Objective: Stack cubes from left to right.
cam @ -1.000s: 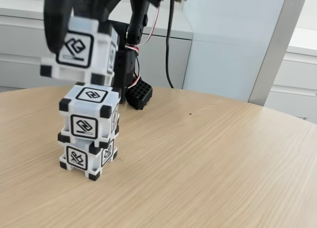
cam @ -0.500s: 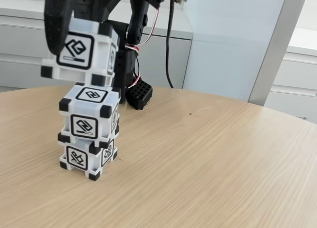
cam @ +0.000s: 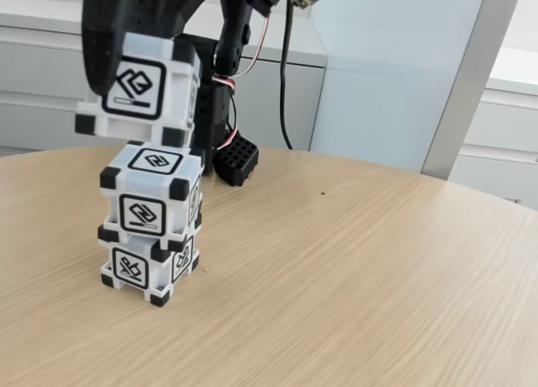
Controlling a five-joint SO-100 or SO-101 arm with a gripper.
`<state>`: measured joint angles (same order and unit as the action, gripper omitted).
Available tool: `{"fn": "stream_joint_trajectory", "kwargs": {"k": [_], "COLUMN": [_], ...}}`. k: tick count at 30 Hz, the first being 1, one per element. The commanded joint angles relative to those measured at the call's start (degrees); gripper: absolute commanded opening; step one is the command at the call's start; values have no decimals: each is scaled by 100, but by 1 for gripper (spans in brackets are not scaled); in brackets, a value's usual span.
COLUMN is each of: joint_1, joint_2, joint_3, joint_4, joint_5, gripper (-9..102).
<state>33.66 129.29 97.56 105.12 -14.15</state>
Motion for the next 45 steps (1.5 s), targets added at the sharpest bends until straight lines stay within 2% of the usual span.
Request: {"fn": "stream_joint_trajectory", "kwargs": {"k": [1,14,22,45], "joint_1": [44,44,44,35], "joint_2": [176,914,1415,1099], "joint_3": [-35,-18,650,677], "joint_4": [483,483,483,483], "joint_5": [-26,176,123,105], "gripper": [0,0,0,0]}}
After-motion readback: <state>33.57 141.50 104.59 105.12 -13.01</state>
